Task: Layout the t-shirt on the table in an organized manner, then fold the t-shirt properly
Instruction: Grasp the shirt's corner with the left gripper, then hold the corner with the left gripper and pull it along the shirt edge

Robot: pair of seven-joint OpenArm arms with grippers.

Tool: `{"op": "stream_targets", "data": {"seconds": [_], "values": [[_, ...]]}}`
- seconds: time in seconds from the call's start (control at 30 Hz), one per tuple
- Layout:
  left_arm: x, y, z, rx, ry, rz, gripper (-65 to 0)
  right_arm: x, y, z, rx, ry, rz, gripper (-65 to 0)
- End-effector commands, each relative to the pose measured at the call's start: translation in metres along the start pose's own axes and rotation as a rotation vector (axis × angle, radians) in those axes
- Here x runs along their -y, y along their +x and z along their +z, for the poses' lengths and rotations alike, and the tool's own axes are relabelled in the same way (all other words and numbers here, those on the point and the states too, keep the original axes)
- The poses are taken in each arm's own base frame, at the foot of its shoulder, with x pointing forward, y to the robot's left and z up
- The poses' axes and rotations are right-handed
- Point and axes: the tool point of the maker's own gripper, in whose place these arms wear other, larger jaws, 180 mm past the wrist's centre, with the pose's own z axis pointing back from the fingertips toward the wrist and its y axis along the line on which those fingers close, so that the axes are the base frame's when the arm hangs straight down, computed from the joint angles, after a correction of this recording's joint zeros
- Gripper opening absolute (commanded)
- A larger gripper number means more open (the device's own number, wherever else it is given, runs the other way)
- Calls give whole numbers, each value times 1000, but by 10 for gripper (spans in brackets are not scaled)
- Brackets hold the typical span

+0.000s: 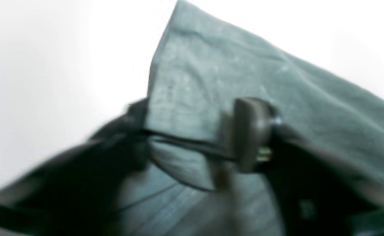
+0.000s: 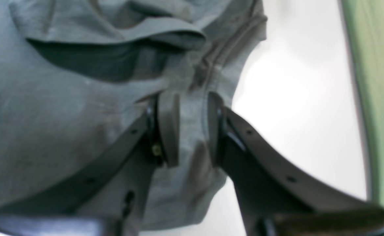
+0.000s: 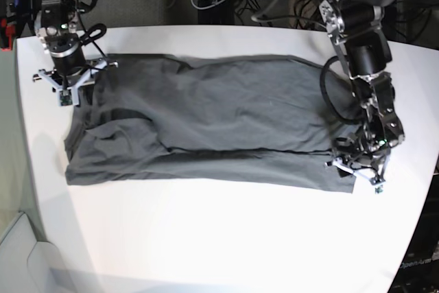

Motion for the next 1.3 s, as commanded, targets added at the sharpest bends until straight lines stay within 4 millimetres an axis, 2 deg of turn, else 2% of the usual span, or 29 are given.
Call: {"op": "stream_targets", "data": {"seconds": [0.0,0.1,0.17,0.3,0.53,0.7,1.27], "values": [[2,36,4,87,-9,-3,-412,5,13,0,45,-7,9,-485],[3,40,5,94,-11,-3,-552,5,12,0,43,-7,9,-485],[3,41,5,96,-10,-1,-605,5,12,0,43,-7,9,-485],[3,45,6,105,-10,-2,-608,5,12,0,43,-7,9,-485],[8,73,9,153,-20,6,-610,5,12,0,43,-7,9,-485],[13,84,11,168,-28,3,-610,5,12,0,43,-7,9,-485],[15,91,12,180,-31,3,-607,5,12,0,43,-7,9,-485]]}}
